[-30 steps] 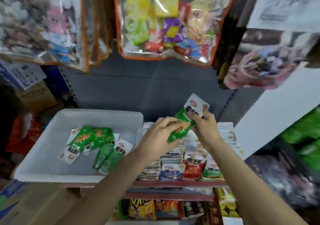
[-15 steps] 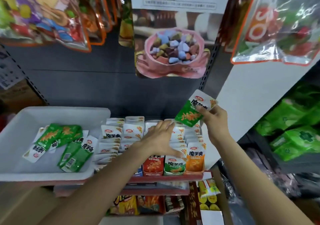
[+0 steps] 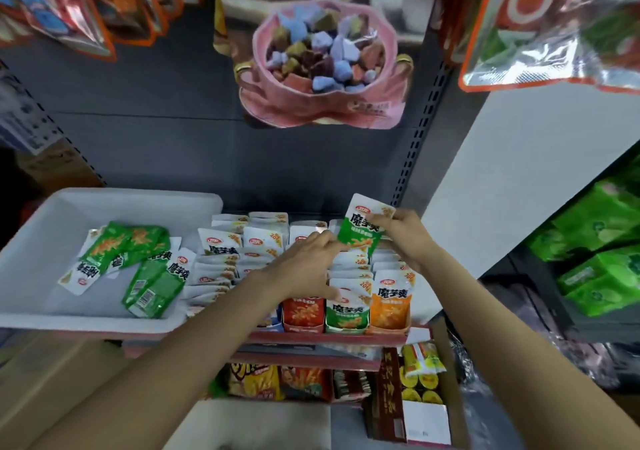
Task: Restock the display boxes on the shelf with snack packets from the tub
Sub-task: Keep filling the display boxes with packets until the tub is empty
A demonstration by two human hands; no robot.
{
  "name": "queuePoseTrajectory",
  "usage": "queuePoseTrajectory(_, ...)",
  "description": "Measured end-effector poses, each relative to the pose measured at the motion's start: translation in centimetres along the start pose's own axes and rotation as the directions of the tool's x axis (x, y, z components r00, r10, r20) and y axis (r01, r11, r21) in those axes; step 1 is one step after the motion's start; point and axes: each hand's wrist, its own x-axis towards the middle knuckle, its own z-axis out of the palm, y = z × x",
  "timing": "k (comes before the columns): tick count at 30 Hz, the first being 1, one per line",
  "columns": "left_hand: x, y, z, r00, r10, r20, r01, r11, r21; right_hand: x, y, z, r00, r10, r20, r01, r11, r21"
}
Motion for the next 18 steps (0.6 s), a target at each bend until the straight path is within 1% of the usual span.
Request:
queuePoseTrajectory(1,-0.1,-0.1,0.0,1.000,-0.001,-0.012,0.001,1.000,-0.026,0.2,0.3,0.0,1.000,0.009,-0.026,-0.010,0.998,-0.063)
queuePoseTrajectory(2,-0.1,-0.2,0.1,1.000,-0.003,-0.024,0.002,0.999,-0.049,0.4,0.3,0.1,0.999,-0.015,-0.052,0.008,0.991,-0.130)
queuePoseTrajectory(4,-0.2,-0.2,0.1,1.000,-0.005,-0.029,0.003,0.998,-0.059,0.5,0.2,0.2,0.986,-0.141,-0.092,0.108,0.950,-0.293)
queuePoseTrajectory(6,-0.3,-0.2,0.1,0.999,0.002,-0.034,-0.004,0.999,-0.040,0.2,-0.2,0.3,0.953,-0.290,-0.089,0.219,0.861,-0.460)
queuePoseTrajectory(8,-0.2,-0.2,0.0,0.999,0.016,-0.042,-0.016,1.000,-0.005,-0.2,-0.4,0.6,0.922,-0.387,0.028,0.318,0.712,-0.626)
queuePoseTrajectory(10,-0.2,-0.2,0.0,0.999,0.016,-0.047,-0.015,1.000,0.026,-0.1,0.1,1.1,0.919,-0.357,0.168,0.354,0.557,-0.752)
queuePoseTrajectory(11,-0.3,-0.2,0.0,0.999,0.013,-0.046,-0.011,0.999,0.035,0.0,0.3,1.3,0.928,-0.317,0.197,0.342,0.510,-0.789)
queuePoseTrajectory(12,-0.3,-0.3,0.0,0.999,0.009,-0.047,-0.007,0.999,0.046,0.2,0.4,1.4,0.935,-0.289,0.204,0.328,0.496,-0.804)
queuePoseTrajectory(13,-0.4,-0.4,-0.1,0.999,0.007,-0.050,-0.003,0.998,0.061,0.3,0.4,1.5,0.937,-0.285,0.201,0.325,0.504,-0.800)
queuePoseTrajectory(16,-0.6,-0.6,0.0,0.997,-0.005,-0.073,0.013,0.993,0.114,0.1,0.2,1.7,0.914,-0.373,0.158,0.355,0.549,-0.757)
queuePoseTrajectory(18,-0.6,-0.7,0.1,0.997,-0.009,-0.082,0.021,0.990,0.139,-0.1,0.3,1.8,0.899,-0.413,0.144,0.366,0.530,-0.765)
